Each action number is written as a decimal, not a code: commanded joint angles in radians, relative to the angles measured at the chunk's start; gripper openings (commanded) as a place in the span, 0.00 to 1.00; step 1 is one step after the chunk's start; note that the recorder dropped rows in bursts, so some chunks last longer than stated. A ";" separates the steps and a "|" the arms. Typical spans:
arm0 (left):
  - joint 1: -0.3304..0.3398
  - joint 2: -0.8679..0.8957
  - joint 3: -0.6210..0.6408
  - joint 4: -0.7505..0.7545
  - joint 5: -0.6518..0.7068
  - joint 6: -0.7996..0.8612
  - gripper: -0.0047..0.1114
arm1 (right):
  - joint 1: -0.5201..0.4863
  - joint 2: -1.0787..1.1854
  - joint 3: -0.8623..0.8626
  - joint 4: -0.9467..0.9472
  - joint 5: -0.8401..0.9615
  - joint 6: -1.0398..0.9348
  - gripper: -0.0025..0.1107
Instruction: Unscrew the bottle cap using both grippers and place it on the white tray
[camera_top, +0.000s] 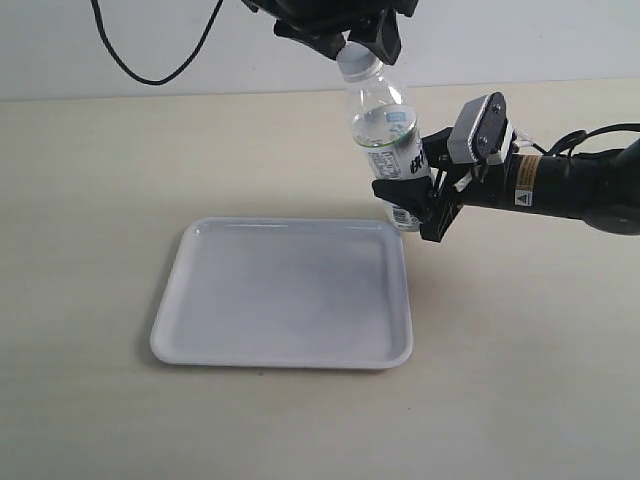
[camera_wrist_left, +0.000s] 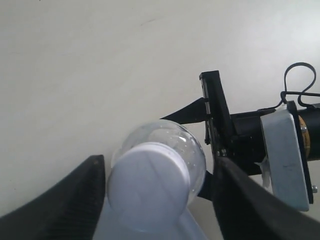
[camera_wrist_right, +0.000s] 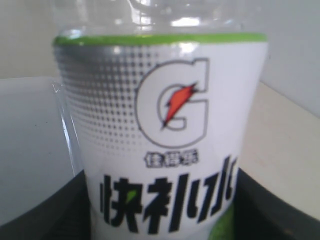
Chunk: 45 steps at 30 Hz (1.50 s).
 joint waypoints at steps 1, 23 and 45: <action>0.003 -0.001 0.001 -0.007 0.003 -0.008 0.47 | 0.002 -0.013 -0.002 0.008 -0.046 0.000 0.02; 0.003 -0.001 0.001 -0.024 0.014 -0.198 0.04 | 0.002 -0.013 -0.002 0.015 -0.046 0.000 0.02; -0.001 -0.001 0.001 -0.007 0.093 -0.807 0.19 | 0.002 -0.013 -0.002 0.019 -0.052 0.000 0.02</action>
